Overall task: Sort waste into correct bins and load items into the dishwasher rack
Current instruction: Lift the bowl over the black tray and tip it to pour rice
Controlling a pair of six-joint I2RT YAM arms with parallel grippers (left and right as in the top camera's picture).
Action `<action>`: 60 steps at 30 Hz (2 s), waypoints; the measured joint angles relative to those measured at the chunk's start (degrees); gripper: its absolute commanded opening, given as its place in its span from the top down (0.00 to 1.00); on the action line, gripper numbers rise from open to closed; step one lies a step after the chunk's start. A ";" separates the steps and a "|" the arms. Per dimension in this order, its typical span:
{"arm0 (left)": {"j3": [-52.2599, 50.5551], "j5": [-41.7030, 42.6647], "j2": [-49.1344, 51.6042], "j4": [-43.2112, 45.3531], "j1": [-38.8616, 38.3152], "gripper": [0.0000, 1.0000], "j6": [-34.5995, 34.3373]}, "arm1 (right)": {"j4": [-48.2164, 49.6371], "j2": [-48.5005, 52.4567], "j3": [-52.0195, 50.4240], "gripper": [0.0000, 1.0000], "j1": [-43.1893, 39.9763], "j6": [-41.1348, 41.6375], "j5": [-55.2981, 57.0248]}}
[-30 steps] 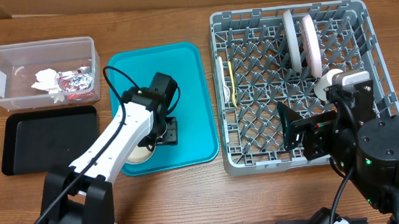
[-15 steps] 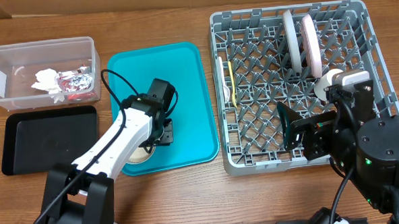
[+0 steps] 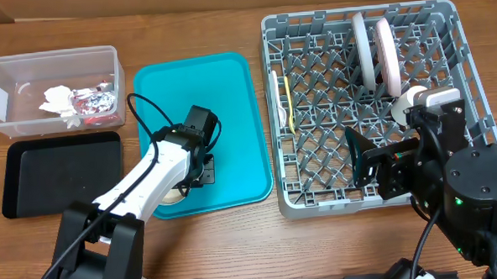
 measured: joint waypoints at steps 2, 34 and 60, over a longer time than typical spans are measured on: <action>0.00 -0.11 0.00 0.00 0.00 0.96 0.00 | 0.00 0.00 0.00 0.00 0.00 0.00 0.00; 11.10 29.07 -18.95 -8.17 42.47 0.96 15.19 | -0.02 0.00 0.00 0.00 0.00 0.00 0.00; 11.19 77.77 6.34 -23.41 71.08 0.96 72.30 | -0.04 0.00 0.00 0.00 0.00 0.00 0.00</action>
